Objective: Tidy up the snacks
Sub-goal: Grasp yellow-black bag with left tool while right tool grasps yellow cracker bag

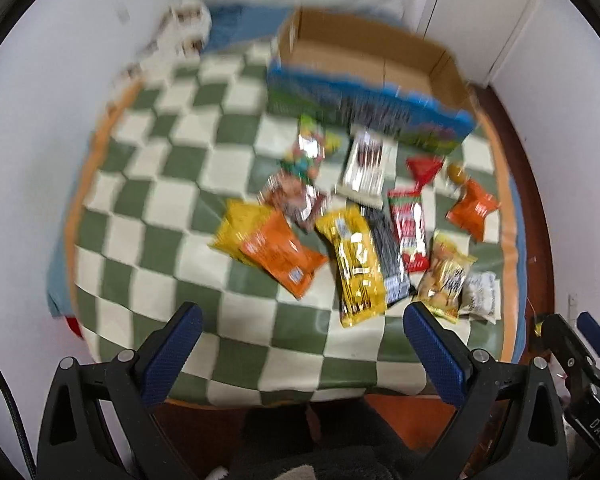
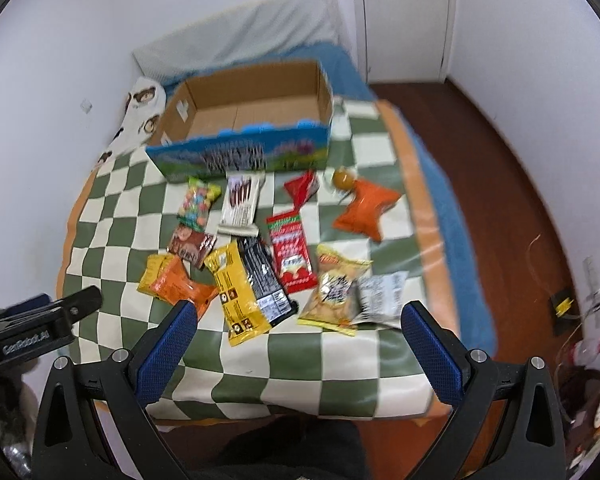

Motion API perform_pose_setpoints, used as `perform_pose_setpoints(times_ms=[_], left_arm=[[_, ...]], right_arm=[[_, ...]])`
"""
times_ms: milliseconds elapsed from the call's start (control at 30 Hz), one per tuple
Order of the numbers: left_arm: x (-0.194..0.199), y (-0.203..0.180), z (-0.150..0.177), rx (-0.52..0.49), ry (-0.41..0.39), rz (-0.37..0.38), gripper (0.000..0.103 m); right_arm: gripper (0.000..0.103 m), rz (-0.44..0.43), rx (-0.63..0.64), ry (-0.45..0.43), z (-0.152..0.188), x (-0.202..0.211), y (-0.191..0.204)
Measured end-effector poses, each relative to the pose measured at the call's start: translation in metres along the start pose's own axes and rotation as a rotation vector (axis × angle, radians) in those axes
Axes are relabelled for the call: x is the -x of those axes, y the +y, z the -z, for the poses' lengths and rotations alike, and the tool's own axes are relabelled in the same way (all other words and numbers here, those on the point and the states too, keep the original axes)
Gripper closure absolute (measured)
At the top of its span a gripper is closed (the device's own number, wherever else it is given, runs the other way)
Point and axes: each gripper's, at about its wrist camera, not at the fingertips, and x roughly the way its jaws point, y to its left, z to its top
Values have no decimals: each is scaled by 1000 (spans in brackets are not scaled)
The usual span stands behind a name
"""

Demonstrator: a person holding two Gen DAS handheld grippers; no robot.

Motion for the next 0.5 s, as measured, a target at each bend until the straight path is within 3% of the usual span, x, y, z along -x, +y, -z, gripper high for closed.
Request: perform_pose_setpoints(times_ms=[100,233,400,500], left_arm=[[-52,-7,-13,21,127,34,11],[-123,-31,-29,23,263,72,12],[-190,-55,-41,60,399,142,12],[-223,-66,-47,96,446,133,12]], right_arm=[[0,20,-12,50,-6,-45,-14],[4,24,-58,157,-14,-115,-40],[25,-54,-133,276,-20,-189,-64],[30,-58,-140,323,-18,-222,-68]])
